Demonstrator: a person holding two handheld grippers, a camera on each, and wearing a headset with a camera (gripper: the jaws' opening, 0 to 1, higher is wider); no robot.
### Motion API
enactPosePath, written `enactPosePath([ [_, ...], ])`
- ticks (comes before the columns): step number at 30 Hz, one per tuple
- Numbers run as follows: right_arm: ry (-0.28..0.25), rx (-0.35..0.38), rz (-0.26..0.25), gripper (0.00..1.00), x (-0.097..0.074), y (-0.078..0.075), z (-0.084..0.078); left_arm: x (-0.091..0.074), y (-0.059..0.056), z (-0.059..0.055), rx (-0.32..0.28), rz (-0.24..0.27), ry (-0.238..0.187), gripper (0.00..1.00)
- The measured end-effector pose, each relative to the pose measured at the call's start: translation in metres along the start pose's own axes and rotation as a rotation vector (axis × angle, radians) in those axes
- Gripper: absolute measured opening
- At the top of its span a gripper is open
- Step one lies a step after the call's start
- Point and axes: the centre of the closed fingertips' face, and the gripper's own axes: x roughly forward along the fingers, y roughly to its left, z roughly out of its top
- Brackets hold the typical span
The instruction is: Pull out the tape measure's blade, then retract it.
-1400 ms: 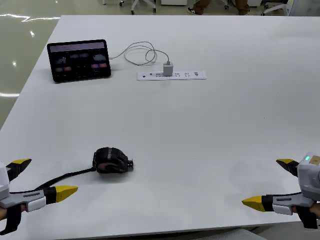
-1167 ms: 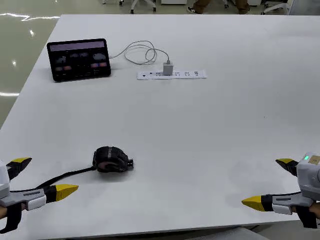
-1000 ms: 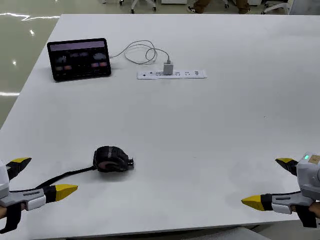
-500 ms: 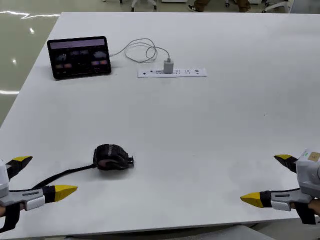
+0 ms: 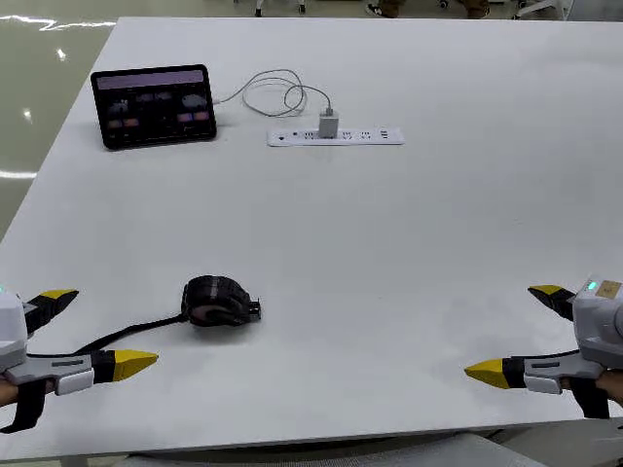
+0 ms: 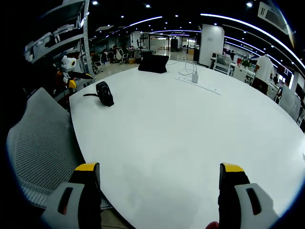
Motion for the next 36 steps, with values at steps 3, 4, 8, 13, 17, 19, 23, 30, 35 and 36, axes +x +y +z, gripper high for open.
enactPosePath([
  [3,-0.003,-0.020,0.006,1.00,0.003,-0.001,0.006,0.005,0.000,0.000,0.021,-0.021,0.042,1.00],
  [4,-0.005,-0.022,0.011,1.00,0.004,-0.001,0.008,0.007,-0.001,0.002,0.039,-0.035,0.043,1.00],
  [8,-0.005,-0.040,0.030,0.98,0.010,0.002,0.016,0.016,-0.002,0.011,0.104,-0.068,0.067,1.00],
  [13,-0.007,-0.060,0.055,0.98,0.019,0.008,0.027,0.028,-0.007,0.024,0.203,-0.119,0.055,1.00],
  [17,-0.006,-0.081,0.077,0.98,0.026,0.012,0.034,0.037,-0.011,0.025,0.264,-0.153,0.091,0.99],
  [19,-0.008,-0.094,0.088,0.98,0.029,0.013,0.038,0.041,-0.014,0.025,0.279,-0.181,0.119,0.99],
  [23,-0.014,-0.108,0.117,0.98,0.037,0.019,0.045,0.048,-0.020,0.022,0.331,-0.220,0.167,0.96],
  [30,-0.010,-0.146,0.167,0.98,0.052,0.032,0.057,0.064,-0.028,0.019,0.402,-0.275,0.241,0.95],
  [35,-0.004,-0.178,0.199,0.95,0.060,0.041,0.064,0.070,-0.031,0.017,0.436,-0.301,0.304,0.93],
  [36,-0.002,-0.186,0.207,0.95,0.062,0.044,0.065,0.072,-0.031,0.017,0.461,-0.310,0.310,0.92],
])
